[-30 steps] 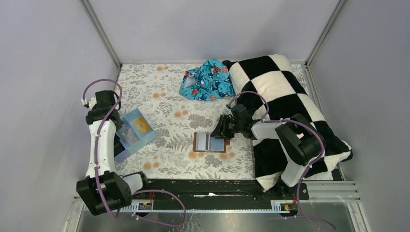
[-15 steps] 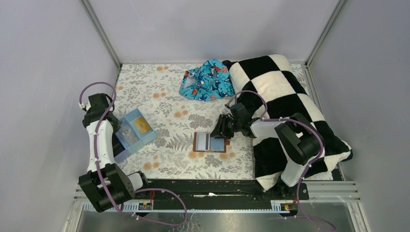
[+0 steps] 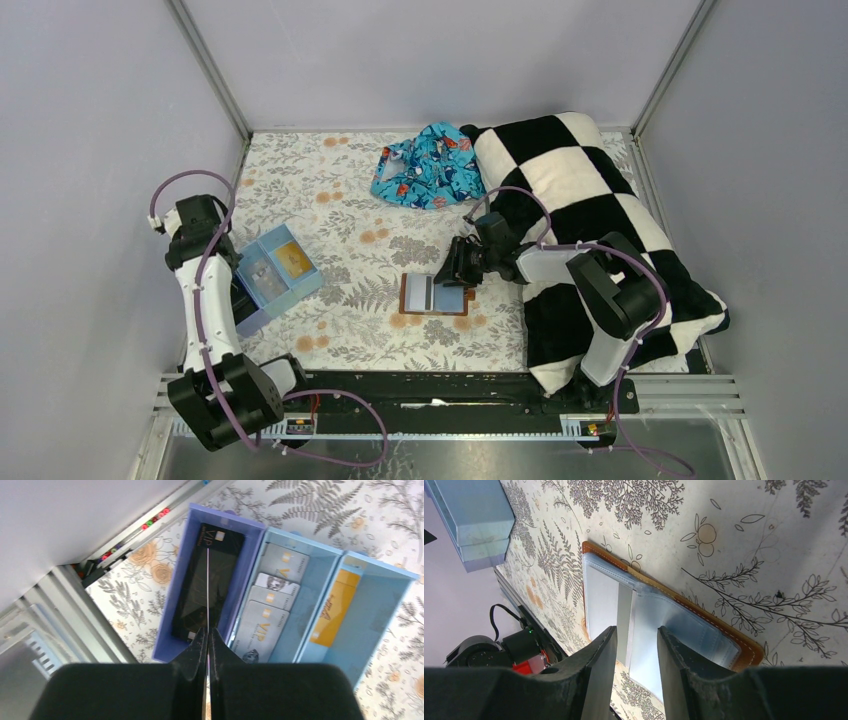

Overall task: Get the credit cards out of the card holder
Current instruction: Place the credit card in the storage box.

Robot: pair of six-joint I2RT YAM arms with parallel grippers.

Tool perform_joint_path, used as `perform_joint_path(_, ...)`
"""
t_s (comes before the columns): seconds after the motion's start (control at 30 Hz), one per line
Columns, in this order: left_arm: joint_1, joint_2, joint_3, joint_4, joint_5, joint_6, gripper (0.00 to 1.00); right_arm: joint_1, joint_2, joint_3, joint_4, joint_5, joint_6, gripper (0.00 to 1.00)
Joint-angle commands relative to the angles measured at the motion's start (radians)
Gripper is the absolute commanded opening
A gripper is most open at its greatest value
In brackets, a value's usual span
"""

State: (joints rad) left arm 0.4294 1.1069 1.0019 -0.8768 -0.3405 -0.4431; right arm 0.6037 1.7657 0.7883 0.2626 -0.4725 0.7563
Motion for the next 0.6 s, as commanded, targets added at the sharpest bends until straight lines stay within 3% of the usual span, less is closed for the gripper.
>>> perform_joint_path(0.0, 0.003, 0.005, 0.025, -0.022, -0.125, -0.008, 0.00, 0.010, 0.030, 0.020, -0.071, -0.002, -0.037, 0.43)
perform_joint_path(0.5, -0.008, 0.147, -0.011, 0.017, -0.061, -0.055, 0.00, 0.009, 0.015, 0.017, -0.082, 0.007, -0.044, 0.44)
perform_joint_path(0.53, -0.007, 0.156, -0.011, 0.019, -0.062, -0.055, 0.01, 0.009, 0.010, 0.016, -0.082, 0.012, -0.044, 0.44)
perform_joint_path(0.57, -0.007, 0.166, -0.011, 0.019, -0.060, -0.053, 0.09, 0.008, 0.006, 0.015, -0.083, 0.016, -0.047, 0.44)
